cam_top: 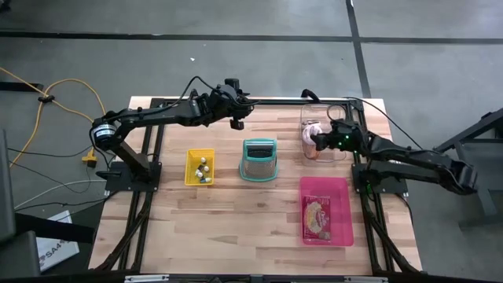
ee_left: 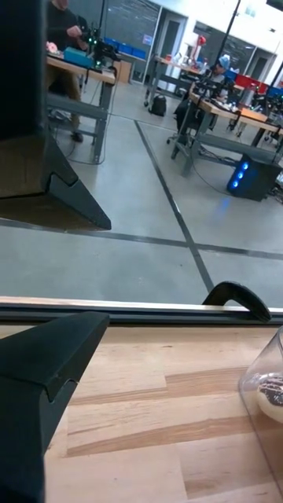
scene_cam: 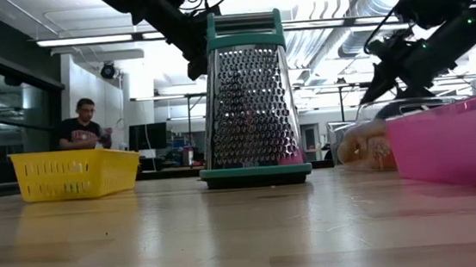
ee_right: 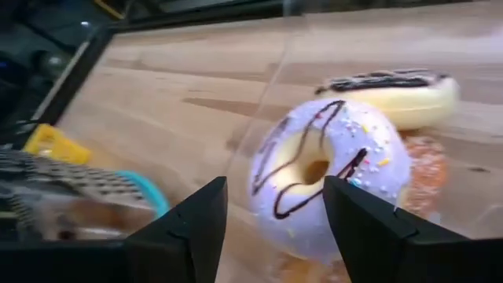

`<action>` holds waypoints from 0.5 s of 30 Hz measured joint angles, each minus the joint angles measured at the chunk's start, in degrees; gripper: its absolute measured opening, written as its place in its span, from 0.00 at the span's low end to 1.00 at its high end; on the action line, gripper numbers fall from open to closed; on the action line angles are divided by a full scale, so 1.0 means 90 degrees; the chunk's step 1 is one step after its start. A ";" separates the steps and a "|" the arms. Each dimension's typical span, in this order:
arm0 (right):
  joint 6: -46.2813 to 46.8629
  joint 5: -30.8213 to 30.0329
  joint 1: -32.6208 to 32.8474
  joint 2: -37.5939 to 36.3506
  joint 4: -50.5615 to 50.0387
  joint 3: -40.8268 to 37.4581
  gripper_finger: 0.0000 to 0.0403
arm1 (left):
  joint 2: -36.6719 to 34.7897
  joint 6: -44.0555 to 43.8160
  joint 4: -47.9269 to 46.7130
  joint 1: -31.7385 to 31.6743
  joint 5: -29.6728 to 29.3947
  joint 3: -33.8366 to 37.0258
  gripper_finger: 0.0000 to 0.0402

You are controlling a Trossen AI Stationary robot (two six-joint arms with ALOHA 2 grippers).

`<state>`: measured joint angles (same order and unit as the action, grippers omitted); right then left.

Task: Pick & Place Food Item
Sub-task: Put the purple donut into the transparent bin, then return to Home Position

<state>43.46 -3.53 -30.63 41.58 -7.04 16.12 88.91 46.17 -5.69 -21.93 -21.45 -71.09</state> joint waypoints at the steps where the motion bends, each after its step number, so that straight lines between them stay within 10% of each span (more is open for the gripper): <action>1: -0.0037 -0.0099 -0.0014 -0.0015 -0.0073 0.0000 0.49 | 0.0001 0.0005 0.0000 0.0000 -0.0002 0.0000 0.43; 15: -0.1013 -0.1103 -0.0238 -0.0324 -0.1672 0.1029 0.39 | 0.0001 0.0034 0.0057 0.0000 -0.0002 0.0000 0.43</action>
<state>34.34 -13.46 -32.77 38.66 -22.08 25.38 88.92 46.48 -5.18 -21.93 -21.47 -71.09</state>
